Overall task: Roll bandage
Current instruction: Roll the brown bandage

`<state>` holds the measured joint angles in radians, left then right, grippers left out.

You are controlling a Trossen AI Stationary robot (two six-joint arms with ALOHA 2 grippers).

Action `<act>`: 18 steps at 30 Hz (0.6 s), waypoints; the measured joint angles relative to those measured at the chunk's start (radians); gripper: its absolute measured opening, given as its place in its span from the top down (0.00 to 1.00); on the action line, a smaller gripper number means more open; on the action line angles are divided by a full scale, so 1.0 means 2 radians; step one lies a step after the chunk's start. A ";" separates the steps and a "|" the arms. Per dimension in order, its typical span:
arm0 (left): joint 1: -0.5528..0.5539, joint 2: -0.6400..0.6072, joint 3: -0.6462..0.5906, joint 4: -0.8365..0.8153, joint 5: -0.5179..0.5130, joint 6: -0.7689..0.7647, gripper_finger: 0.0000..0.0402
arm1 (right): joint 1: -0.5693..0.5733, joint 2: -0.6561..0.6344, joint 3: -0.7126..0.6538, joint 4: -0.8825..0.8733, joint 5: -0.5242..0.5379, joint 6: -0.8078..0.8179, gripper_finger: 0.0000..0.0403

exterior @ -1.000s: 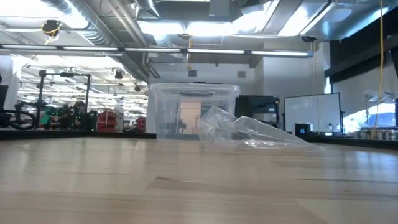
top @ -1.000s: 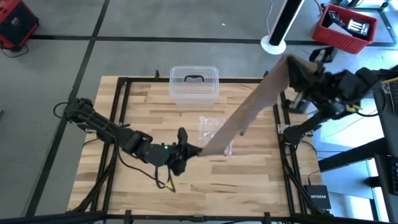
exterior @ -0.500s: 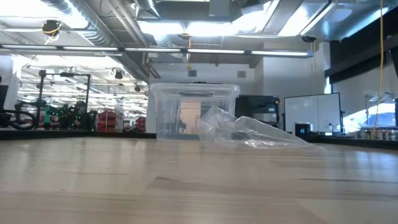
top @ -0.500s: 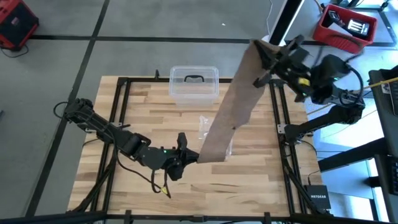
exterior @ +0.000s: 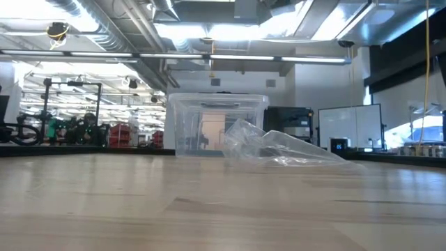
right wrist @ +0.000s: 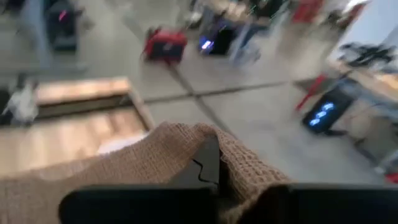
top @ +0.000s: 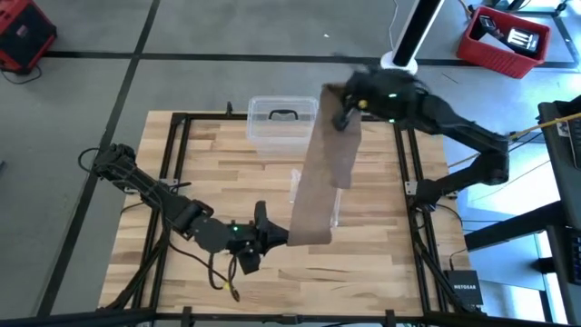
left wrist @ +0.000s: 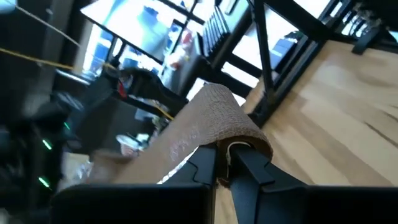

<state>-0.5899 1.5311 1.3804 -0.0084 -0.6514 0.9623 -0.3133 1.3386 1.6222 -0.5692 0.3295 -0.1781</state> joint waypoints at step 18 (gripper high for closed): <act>0.004 -0.001 0.000 0.034 -0.050 0.068 0.96 | -0.020 0.052 -0.213 0.093 -0.134 0.094 0.99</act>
<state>-0.5809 1.5299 1.3803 0.0596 -0.7524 1.0981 -0.3542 1.4429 1.1957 -0.3832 0.0608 0.0090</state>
